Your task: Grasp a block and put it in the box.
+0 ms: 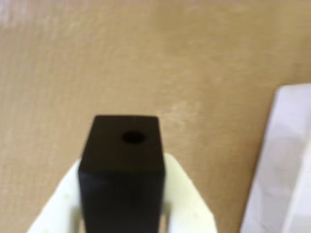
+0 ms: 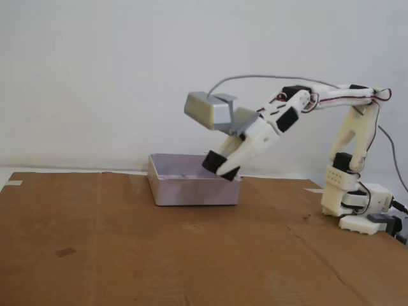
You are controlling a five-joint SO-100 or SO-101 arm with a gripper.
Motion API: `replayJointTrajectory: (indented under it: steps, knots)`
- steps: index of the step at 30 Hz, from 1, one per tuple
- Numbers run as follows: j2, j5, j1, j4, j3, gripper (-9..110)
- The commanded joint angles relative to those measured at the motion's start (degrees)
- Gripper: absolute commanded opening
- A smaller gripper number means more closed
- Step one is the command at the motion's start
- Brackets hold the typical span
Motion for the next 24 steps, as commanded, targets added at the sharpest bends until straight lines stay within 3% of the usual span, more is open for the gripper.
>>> replayJointTrajectory:
  steps: [1,24]
  knots:
    - [9.67,-0.70,4.22,-0.09,-6.33,0]
    - [5.45,-0.70,27.51,-0.97,-6.94,0]
